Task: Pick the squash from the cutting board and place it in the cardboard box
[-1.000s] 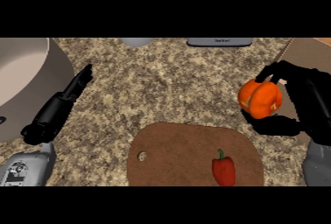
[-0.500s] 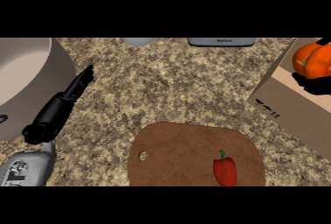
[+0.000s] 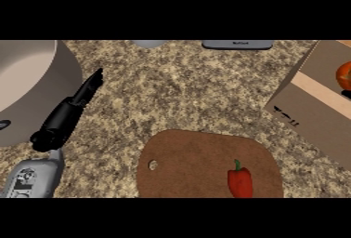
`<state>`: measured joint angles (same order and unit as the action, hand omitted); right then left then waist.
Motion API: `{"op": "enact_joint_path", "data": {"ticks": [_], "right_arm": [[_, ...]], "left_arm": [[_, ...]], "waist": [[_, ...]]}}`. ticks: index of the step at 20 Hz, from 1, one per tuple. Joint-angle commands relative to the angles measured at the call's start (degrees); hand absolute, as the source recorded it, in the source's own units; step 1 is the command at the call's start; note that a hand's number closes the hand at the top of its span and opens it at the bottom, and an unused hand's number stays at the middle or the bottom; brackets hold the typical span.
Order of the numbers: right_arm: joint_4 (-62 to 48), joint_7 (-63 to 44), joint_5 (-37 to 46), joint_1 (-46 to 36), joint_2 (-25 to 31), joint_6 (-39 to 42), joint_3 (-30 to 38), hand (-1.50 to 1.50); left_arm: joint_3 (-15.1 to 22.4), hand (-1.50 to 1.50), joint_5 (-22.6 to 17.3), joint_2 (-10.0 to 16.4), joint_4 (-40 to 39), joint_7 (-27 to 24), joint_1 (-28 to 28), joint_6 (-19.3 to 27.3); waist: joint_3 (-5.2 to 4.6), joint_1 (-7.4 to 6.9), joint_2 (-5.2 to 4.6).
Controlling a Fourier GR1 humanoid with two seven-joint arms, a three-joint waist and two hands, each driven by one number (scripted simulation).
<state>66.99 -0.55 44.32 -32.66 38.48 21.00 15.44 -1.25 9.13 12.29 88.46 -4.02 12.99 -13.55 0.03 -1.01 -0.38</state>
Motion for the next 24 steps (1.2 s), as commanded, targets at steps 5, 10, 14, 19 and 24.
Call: {"op": "enact_joint_path", "data": {"ticks": [5, 10, 14, 19, 24], "right_arm": [[-21.5, 10.6, 4.5, -4.7, 7.8, 4.0, -3.2, 1.5], [-25.5, 20.2, 3.8, -5.1, 6.8, 7.9, -5.9, -1.5], [-31.3, 30.5, -0.5, -8.2, 9.7, 6.4, -0.7, -1.5], [-34.6, 28.0, -18.5, -12.0, 2.8, 8.8, 16.4, -1.5], [-44.0, 18.2, -27.2, -16.4, 4.8, 9.5, 27.1, -1.5]], "left_arm": [[-0.1, 0.0, -0.1, 0.4, 1.7, -1.0, -2.1, -1.0], [1.5, 0.0, 2.9, -1.8, 0.3, -1.6, -1.3, 1.9], [-0.4, 0.0, -0.3, -0.2, 1.4, 0.7, -0.9, -1.1], [-0.9, 0.0, 0.3, 0.2, 0.3, 0.2, -1.0, -0.4], [-0.2, 0.0, 0.2, -0.4, 1.4, 0.9, 0.3, -0.7]], "waist": [[0.03, -0.91, -0.11], [0.01, 0.01, 0.1], [0.09, -0.56, -0.01], [0.18, 0.95, 0.68], [0.1, 0.0, 0.09]]}}
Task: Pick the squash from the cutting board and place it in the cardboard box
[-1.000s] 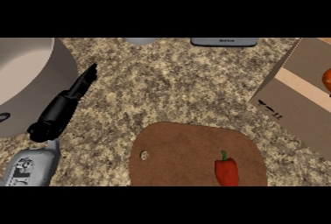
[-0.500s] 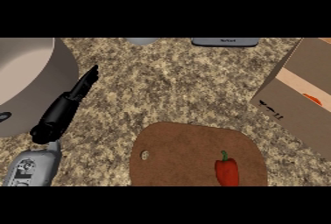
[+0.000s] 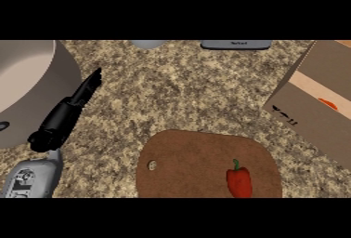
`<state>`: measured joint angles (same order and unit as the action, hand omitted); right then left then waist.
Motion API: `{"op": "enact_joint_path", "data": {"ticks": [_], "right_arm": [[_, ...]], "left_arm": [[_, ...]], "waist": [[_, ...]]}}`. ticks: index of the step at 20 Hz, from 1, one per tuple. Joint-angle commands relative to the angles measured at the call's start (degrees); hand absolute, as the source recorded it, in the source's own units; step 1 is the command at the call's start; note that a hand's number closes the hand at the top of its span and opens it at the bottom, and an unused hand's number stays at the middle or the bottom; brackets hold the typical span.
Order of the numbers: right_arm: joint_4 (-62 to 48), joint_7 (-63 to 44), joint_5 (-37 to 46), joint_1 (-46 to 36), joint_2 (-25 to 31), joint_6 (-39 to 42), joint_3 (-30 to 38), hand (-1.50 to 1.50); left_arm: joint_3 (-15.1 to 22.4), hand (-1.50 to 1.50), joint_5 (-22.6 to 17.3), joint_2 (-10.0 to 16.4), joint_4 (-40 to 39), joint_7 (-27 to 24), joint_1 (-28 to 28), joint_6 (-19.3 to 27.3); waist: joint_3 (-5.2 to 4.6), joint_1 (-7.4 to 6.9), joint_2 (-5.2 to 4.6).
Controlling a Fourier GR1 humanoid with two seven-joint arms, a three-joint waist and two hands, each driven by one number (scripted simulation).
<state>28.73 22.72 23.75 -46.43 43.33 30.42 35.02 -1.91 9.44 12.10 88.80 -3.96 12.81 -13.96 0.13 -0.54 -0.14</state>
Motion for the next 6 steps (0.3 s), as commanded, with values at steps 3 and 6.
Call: {"op": "enact_joint_path", "data": {"ticks": [3, 6], "right_arm": [[-9.6, -5.5, -8.1, -1.8, 3.2, -2.0, 10.1, -1.5], [-12.5, -2.9, -9.3, -1.0, 7.0, -1.7, 11.6, -1.5]], "left_arm": [[-0.4, 0.0, -1.1, 0.5, 2.0, 2.1, 0.4, -1.2], [0.4, 0.0, 0.8, -0.5, -0.7, -0.8, 1.5, 0.4]], "waist": [[0.03, -1.01, -0.4], [0.07, -1.08, -0.79]]}}
